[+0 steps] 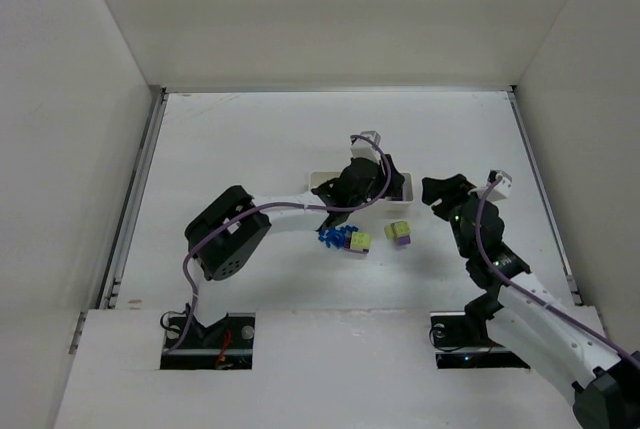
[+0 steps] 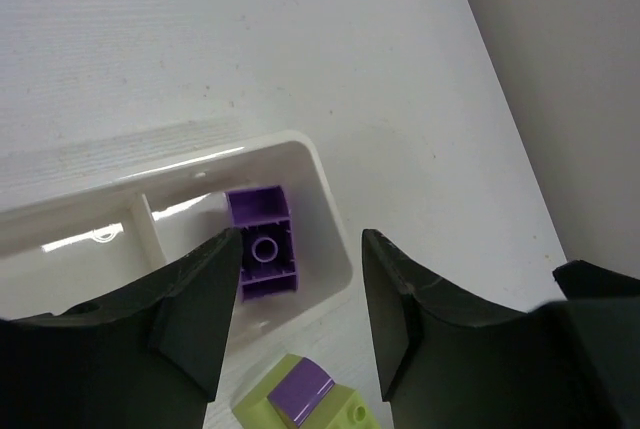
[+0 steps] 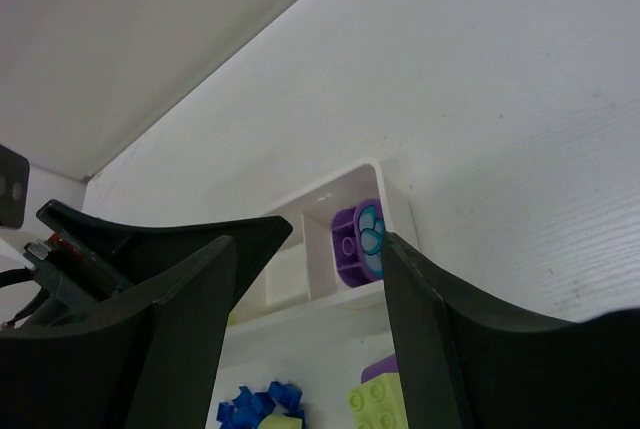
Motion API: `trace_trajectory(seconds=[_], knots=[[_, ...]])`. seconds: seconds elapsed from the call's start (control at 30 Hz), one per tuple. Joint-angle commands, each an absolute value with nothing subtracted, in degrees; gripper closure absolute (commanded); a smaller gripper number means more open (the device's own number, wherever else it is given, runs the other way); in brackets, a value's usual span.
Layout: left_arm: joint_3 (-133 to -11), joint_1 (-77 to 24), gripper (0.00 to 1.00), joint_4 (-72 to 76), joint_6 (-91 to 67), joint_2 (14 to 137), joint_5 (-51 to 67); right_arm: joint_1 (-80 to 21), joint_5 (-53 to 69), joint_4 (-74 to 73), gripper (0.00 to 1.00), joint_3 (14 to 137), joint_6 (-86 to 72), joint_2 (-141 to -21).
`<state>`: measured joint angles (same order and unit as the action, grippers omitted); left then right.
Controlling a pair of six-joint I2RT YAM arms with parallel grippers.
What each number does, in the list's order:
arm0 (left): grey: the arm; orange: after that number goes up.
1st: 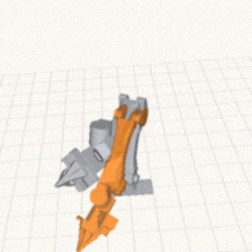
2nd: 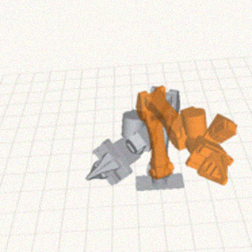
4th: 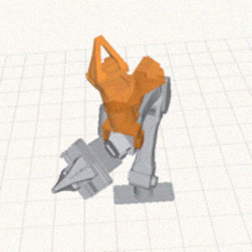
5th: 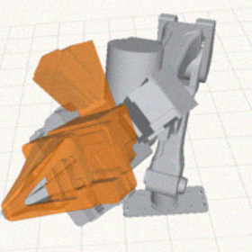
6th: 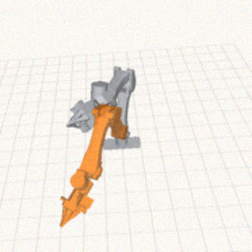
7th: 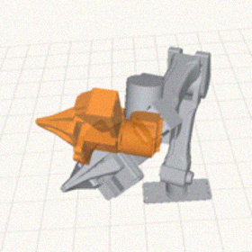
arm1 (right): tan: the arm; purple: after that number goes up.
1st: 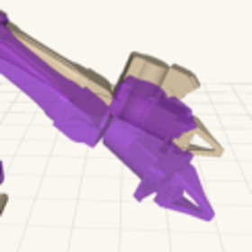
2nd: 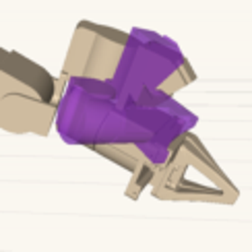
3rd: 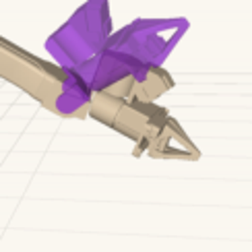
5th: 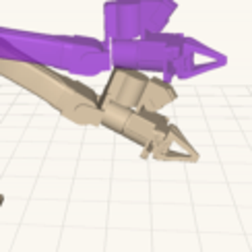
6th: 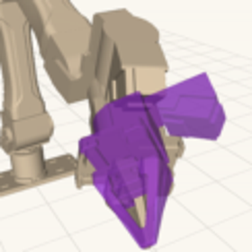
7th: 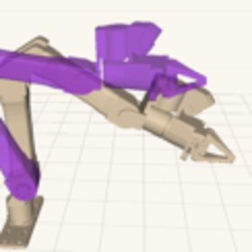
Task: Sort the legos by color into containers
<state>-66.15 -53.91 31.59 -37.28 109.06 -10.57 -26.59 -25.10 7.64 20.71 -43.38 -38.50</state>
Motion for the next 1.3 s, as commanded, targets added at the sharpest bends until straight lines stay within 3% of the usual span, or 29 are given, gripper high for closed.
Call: trace_trajectory(seconds=[0.0,0.13,0.27,0.37,0.43,0.53,0.6,1.0,1.27], knots=[[-68.0,-54.1,0.5,32.2,-36.2,107.7,-11.6,-26.6,-25.0,8.3,0.34,20.4,-42.8,-37.5],[-65.4,-53.2,0.49,32.4,-36.4,104.1,-11.6,-27.6,-24.5,8.3,0.37,20.9,-42.5,-38.7],[-59.0,-52.0,0.54,33.1,-36.4,96.8,-12.1,-33.9,-22.4,6.2,0.64,22.2,-41.0,-42.6],[-52.1,-50.8,0.57,33.4,-36.6,90.1,-13.3,-40.4,-22.8,3.7,0.68,23.5,-40.9,-46.4],[-47.2,-50.1,0.58,33.2,-37.1,85.5,-14.1,-45.8,-23.3,2.4,0.61,24.9,-40.5,-49.7],[-40.5,-49.1,0.59,32.4,-37.5,79.0,-14.9,-52.9,-25.2,0.6,0.37,27.4,-40.4,-54.5],[-36.8,-48.7,0.59,31.6,-37.9,74.9,-15.2,-56.6,-26.9,0.1,0.3,29.3,-38.8,-58.2],[-26.0,-44.6,0.59,25.4,-39.6,60.7,-12.7,-58.5,-23.7,-7.9,0.08,40.4,-21.5,-70.8],[-23.6,-39.4,0.59,25.2,-40.7,57.8,-8.4,-58.3,-13.5,-12.2,0.06,44.9,-14.2,-77.4]])
